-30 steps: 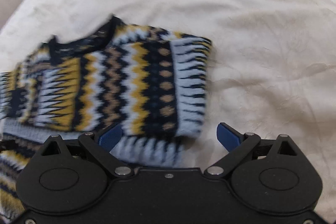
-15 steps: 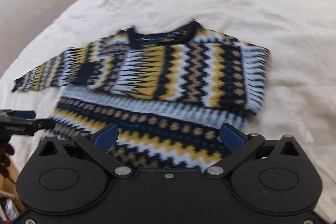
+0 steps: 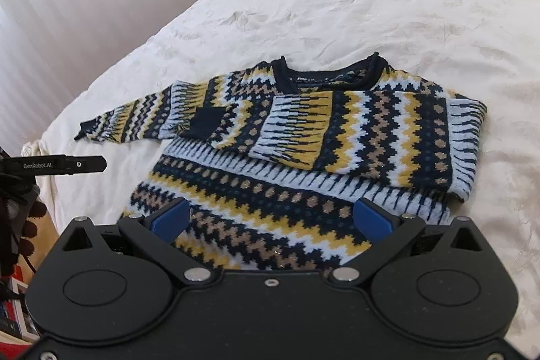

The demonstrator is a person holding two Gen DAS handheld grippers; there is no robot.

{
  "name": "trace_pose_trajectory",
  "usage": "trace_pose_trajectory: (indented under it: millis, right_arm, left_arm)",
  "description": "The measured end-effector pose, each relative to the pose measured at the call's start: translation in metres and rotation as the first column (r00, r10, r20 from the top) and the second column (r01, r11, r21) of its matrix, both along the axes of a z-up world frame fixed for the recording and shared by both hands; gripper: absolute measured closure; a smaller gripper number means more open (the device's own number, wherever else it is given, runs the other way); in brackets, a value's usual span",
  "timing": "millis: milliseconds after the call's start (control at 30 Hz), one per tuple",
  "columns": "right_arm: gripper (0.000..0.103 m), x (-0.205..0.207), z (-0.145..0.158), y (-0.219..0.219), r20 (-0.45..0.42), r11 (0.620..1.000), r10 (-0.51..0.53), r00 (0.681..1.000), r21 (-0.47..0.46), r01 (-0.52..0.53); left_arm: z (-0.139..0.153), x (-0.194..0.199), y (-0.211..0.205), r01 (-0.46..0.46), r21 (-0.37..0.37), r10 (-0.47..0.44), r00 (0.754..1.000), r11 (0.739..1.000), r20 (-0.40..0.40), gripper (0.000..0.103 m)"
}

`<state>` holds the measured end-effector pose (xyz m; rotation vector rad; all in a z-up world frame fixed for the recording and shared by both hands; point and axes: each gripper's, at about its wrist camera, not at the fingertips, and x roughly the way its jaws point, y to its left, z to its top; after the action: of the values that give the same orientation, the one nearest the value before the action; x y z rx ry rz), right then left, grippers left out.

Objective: Fold small clothes
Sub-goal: 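Grasp the other sleeve cuff with the left gripper and lift it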

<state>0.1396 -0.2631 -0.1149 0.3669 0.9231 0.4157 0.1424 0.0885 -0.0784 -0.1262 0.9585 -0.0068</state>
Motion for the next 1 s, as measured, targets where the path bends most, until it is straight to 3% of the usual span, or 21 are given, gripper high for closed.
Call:
trace_pose_trajectory:
  millis: [433,700,1000]
  right_arm:
    - [0.000,0.030,0.042,0.056,-0.020,0.991,-0.131,0.991,0.012,0.131]
    - [0.000,0.057,0.058,0.116,-0.020,0.984,-0.177,0.984,0.025,0.177]
    - [0.000,0.069,0.067,0.171,-0.030,0.984,-0.177,0.984,-0.033,0.176]
  left_arm:
    - [-0.017,0.042,0.143,-0.127,-0.133,0.128,0.992,0.983,0.000,0.000]
    - [-0.036,0.079,0.230,-0.199,-0.158,0.199,0.980,0.967,-0.011,0.000]
    - [-0.058,0.116,0.294,-0.248,-0.178,0.247,0.969,0.952,-0.026,0.000]
